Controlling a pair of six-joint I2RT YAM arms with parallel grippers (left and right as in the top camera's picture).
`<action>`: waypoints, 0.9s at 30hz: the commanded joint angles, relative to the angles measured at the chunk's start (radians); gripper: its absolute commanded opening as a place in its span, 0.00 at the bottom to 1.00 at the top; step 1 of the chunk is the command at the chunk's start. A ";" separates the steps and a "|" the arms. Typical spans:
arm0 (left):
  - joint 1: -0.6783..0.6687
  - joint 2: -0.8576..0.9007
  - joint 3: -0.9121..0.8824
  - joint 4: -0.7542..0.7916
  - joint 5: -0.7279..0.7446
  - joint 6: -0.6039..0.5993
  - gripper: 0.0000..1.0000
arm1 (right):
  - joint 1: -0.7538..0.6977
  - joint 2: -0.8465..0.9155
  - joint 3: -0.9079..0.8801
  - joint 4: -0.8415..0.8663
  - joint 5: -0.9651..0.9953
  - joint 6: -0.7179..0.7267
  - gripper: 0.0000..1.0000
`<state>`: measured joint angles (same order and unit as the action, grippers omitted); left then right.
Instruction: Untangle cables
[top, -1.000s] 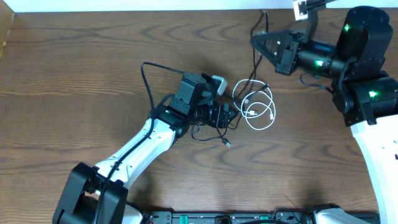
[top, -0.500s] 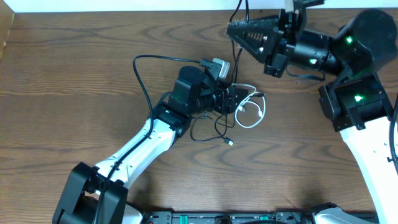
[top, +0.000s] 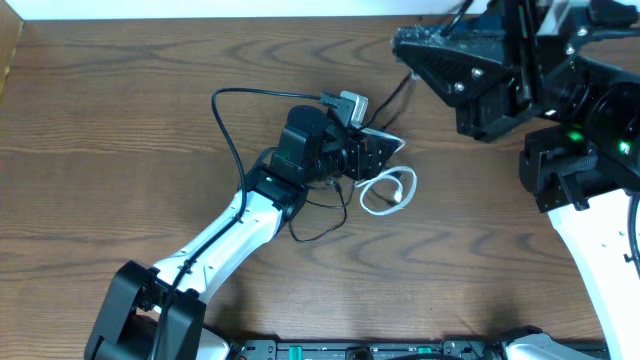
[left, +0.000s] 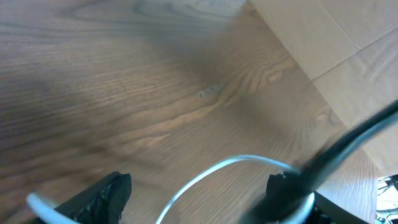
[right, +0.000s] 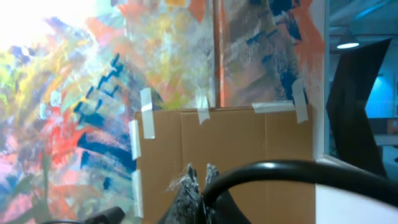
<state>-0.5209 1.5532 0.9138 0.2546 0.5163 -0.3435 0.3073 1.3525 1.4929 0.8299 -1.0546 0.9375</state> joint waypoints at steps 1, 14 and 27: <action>0.001 0.003 0.006 -0.049 -0.014 -0.002 0.74 | -0.004 -0.004 0.011 0.008 0.042 0.058 0.01; 0.001 0.005 0.006 -0.580 -0.375 0.077 0.73 | -0.151 -0.004 0.011 -0.488 0.310 -0.073 0.01; 0.000 0.005 0.006 -0.613 -0.375 0.077 0.75 | -0.393 0.000 0.011 -1.136 0.824 -0.502 0.01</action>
<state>-0.5201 1.5536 0.9169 -0.3534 0.1574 -0.2836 -0.0196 1.3537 1.4944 -0.2951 -0.3836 0.5308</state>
